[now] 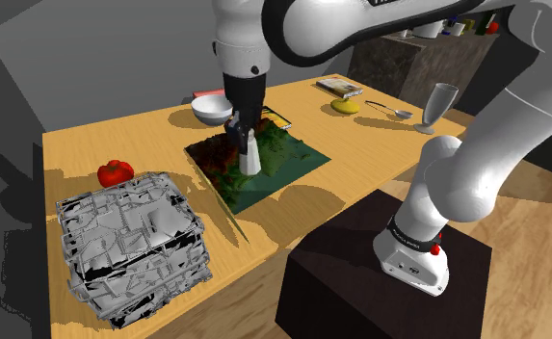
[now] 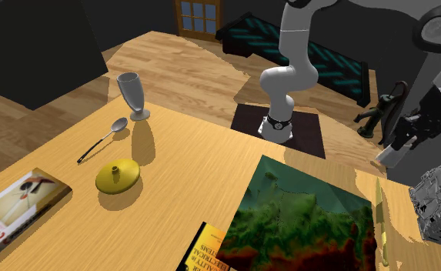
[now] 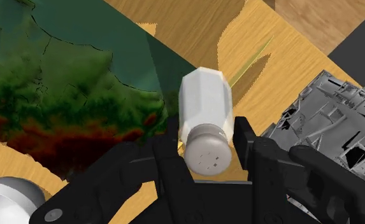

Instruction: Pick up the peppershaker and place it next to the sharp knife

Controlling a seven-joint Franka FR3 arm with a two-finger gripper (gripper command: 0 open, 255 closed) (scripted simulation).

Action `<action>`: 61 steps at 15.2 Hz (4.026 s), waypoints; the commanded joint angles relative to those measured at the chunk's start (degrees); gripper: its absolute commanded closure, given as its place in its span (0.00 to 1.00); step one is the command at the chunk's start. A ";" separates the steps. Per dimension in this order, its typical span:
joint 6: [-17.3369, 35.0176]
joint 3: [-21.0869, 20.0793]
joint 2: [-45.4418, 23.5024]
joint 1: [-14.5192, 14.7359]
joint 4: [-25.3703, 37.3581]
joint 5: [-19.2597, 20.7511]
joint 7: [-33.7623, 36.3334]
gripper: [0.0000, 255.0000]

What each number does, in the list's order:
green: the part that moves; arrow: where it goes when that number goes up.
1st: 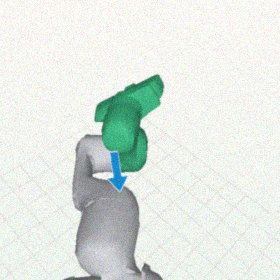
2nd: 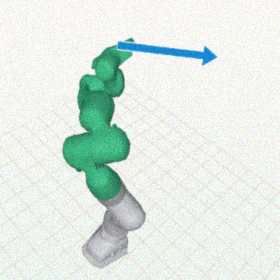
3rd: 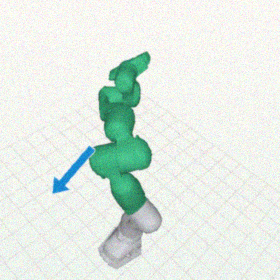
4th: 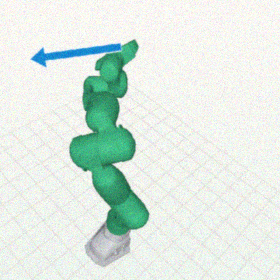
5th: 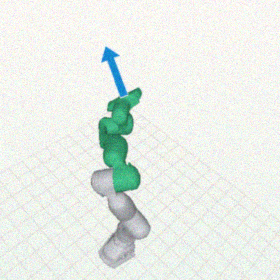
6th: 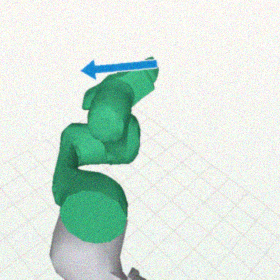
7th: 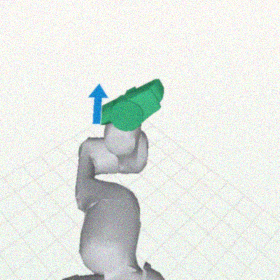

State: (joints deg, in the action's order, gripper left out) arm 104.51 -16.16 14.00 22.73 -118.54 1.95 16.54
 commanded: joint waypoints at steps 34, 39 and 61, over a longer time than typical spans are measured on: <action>17.70 -8.46 -15.47 4.63 -4.44 5.21 17.07 1.00; 21.27 -8.58 -17.57 4.54 -6.21 6.61 18.30 1.00; 14.56 -8.91 -14.27 4.65 -2.38 4.39 16.80 0.00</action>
State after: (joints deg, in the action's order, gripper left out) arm 119.16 -25.07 -0.28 27.37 -121.06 6.36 33.34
